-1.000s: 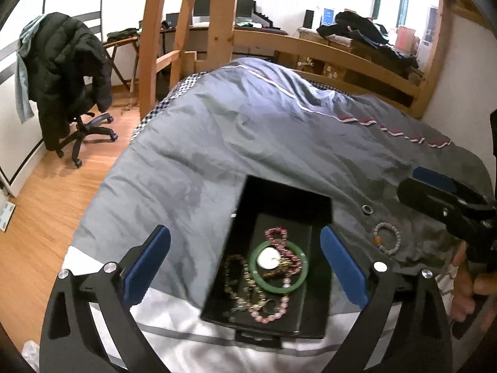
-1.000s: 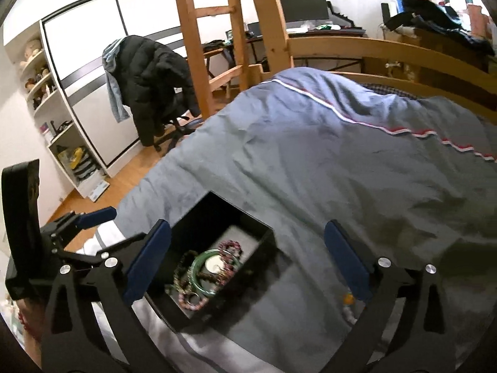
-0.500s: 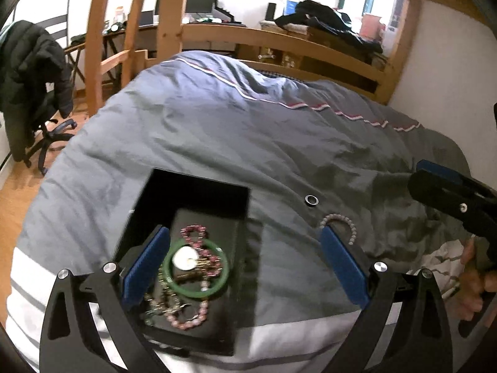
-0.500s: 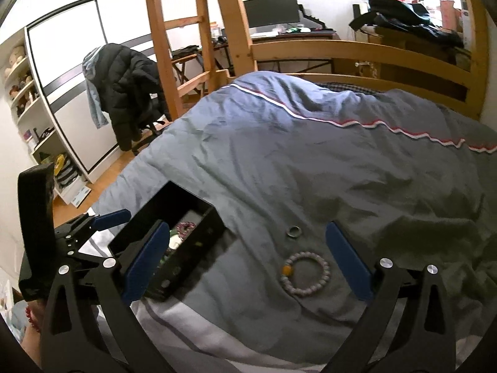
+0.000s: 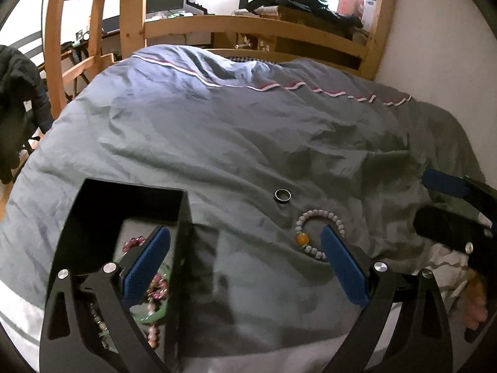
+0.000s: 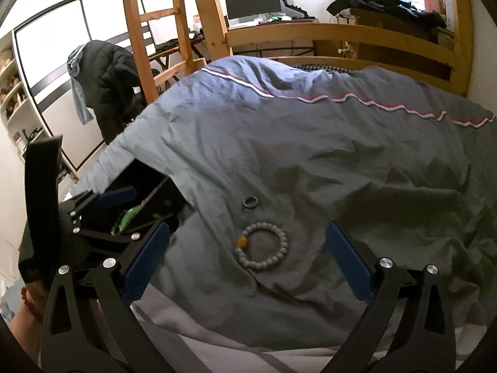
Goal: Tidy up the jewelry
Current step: 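Move both tools from the box toward the silver ring and white-bead bracelet, then grasp the silver ring with the left tool while the right tool grasps the white-bead bracelet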
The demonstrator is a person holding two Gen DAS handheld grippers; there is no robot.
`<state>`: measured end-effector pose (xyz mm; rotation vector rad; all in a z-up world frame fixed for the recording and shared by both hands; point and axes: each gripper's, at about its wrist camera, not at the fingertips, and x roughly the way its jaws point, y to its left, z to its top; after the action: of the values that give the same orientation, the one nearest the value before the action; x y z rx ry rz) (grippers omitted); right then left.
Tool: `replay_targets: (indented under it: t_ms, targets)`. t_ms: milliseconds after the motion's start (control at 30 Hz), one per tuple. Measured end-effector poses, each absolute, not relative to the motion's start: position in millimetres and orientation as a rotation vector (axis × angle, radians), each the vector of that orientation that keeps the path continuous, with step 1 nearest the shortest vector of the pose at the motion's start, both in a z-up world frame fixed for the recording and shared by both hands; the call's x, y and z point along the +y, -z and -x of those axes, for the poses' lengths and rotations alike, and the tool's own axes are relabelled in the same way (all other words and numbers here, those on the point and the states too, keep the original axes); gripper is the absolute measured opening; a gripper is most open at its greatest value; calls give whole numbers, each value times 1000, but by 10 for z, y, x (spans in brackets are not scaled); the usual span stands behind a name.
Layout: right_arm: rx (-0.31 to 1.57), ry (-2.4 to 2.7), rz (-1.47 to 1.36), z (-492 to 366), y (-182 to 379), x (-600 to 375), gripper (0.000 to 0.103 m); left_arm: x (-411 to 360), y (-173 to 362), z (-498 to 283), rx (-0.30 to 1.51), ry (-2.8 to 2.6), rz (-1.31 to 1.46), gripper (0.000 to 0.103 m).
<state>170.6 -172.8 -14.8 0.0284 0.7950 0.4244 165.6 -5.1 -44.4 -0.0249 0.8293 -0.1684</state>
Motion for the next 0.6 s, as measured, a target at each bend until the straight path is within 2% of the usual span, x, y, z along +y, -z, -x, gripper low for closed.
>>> replay_targets:
  t_ms: [500, 600]
  targets:
    - [817, -476, -55, -1782, 709, -1797, 99, -314, 598, -2178, 821, 231, 75, 95]
    - [812, -488, -29, -1828, 786, -1699, 94, -364, 630, -2317, 823, 254, 71, 87]
